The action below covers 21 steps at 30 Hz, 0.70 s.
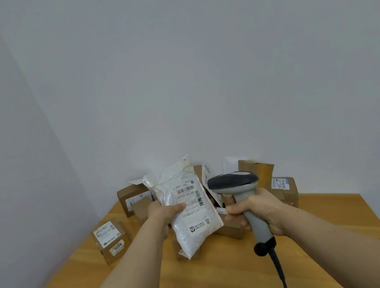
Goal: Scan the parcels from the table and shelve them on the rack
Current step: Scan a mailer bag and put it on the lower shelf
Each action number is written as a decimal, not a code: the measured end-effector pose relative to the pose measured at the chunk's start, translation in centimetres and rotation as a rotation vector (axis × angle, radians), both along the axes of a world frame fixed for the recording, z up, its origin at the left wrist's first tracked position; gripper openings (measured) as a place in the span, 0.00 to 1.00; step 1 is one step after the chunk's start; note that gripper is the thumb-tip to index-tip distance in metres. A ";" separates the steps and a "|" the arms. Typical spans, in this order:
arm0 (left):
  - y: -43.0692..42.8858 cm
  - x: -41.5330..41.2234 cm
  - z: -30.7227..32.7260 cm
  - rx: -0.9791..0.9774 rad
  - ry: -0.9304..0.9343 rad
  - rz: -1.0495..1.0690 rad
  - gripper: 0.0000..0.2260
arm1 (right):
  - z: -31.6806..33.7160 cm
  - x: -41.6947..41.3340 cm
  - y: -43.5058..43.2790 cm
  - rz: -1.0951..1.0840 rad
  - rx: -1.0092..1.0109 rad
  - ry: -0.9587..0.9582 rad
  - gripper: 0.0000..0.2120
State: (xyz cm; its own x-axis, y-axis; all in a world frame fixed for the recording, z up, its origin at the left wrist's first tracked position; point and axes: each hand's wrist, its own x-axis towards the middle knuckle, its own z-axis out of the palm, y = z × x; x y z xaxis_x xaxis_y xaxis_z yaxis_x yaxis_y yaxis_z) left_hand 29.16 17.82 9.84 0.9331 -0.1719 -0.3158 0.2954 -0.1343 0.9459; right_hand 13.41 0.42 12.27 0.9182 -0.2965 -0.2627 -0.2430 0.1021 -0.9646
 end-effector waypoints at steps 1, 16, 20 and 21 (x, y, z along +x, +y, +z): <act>0.4 -0.6 0.1 -0.012 0.000 -0.013 0.18 | -0.2 -0.1 0.0 -0.028 -0.007 -0.008 0.06; 13.9 -12.3 -3.7 -0.151 0.162 -0.078 0.20 | -5.7 -2.2 9.8 -0.016 -0.056 0.001 0.13; 19.2 -16.2 -4.0 -0.187 0.176 -0.069 0.20 | -6.1 -4.5 14.4 0.045 -0.053 -0.021 0.14; 20.5 -17.3 -3.8 -0.201 0.185 -0.057 0.21 | -6.0 -5.1 15.8 0.052 -0.057 -0.029 0.15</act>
State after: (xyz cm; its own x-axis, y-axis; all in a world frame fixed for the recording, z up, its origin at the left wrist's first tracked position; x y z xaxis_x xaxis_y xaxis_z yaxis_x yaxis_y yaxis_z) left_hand 11.82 38.36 6.01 0.8496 -0.2992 -0.4342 0.4631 0.0294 0.8858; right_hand 8.30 16.19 6.23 0.9396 -0.2623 -0.2199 -0.2185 0.0349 -0.9752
